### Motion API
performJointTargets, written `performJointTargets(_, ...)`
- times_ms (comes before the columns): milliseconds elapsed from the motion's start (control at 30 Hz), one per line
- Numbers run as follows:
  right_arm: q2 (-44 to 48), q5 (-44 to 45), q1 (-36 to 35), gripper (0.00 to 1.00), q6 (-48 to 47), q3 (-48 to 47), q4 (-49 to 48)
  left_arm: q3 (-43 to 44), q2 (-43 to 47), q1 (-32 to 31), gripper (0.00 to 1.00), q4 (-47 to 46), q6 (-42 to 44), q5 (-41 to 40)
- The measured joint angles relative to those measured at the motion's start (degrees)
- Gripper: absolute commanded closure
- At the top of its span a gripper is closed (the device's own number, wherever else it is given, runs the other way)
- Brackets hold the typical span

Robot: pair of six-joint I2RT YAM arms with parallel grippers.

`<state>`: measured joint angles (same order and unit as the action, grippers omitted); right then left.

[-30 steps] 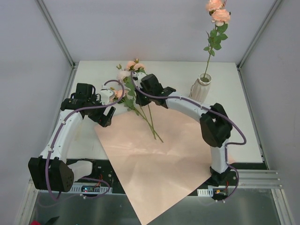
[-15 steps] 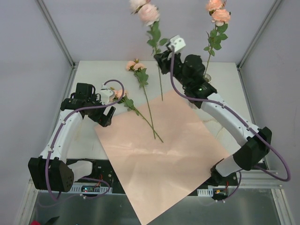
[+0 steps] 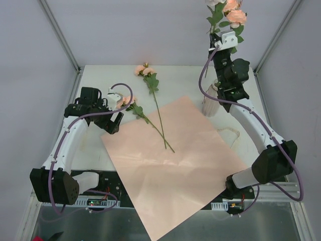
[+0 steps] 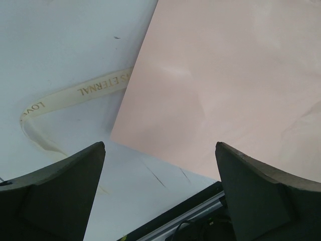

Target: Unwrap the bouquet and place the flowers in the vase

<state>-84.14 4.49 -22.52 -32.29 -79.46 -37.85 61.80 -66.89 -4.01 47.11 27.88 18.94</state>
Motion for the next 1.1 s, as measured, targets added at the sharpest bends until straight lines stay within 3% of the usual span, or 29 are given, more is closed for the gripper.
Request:
performJointTargets(333, 3.06, 2.78, 5.46, 0.99, 0.94, 10.03, -6.75, 0.44, -1.33, 0.02, 0.09, -0.11, 0.0, -0.02)
performJointTargets(1100, 13.31, 1.01, 8.13, 0.99, 5.88, 16.85, -9.84, 0.74, -2.49, 0.37, 0.09, -0.15, -0.31, 0.02)
